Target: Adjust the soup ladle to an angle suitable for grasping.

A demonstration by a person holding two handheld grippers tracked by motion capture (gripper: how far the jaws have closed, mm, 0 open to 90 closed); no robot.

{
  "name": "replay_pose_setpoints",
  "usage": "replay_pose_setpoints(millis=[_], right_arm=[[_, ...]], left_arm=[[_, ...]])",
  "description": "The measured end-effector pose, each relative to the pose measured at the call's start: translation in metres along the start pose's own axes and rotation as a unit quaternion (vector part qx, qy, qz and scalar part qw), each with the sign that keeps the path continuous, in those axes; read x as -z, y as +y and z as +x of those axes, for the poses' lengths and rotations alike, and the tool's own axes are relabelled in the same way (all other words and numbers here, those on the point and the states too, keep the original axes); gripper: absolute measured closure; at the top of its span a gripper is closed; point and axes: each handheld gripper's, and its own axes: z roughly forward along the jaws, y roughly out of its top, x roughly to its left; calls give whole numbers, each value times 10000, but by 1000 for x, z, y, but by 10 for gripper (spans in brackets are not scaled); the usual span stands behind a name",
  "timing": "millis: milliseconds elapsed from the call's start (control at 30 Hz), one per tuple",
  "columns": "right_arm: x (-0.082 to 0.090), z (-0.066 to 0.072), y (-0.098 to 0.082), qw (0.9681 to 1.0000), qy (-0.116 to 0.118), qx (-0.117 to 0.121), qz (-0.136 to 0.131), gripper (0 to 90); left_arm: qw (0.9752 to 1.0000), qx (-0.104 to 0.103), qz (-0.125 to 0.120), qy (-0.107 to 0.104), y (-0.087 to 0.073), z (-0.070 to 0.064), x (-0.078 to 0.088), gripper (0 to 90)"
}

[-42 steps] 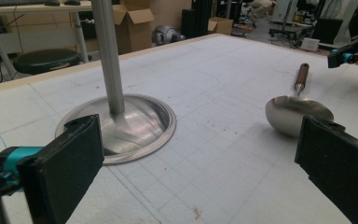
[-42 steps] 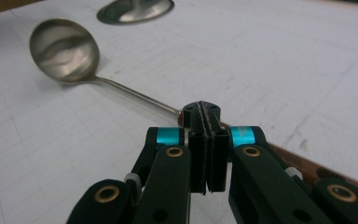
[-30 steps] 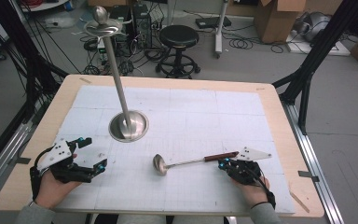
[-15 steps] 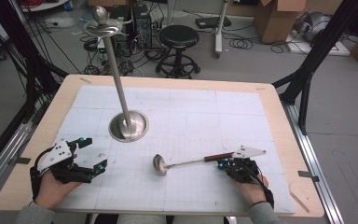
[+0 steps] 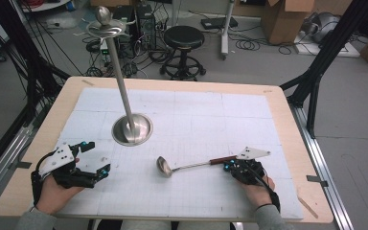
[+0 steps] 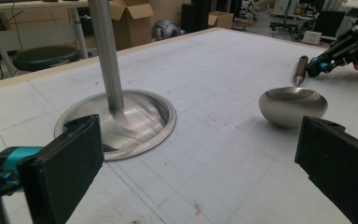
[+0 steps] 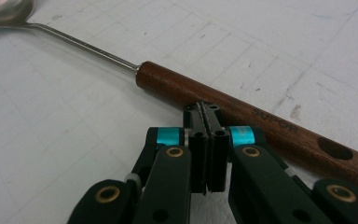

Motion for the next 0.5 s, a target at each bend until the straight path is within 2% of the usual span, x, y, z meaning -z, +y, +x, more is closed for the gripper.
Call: replay_pose_setpoints(millis=[500], right_arm=[[-12,-7,10,10000,-21,35,-6,900]], left_arm=[[10000,-6,30,18,0,0,0,17]])
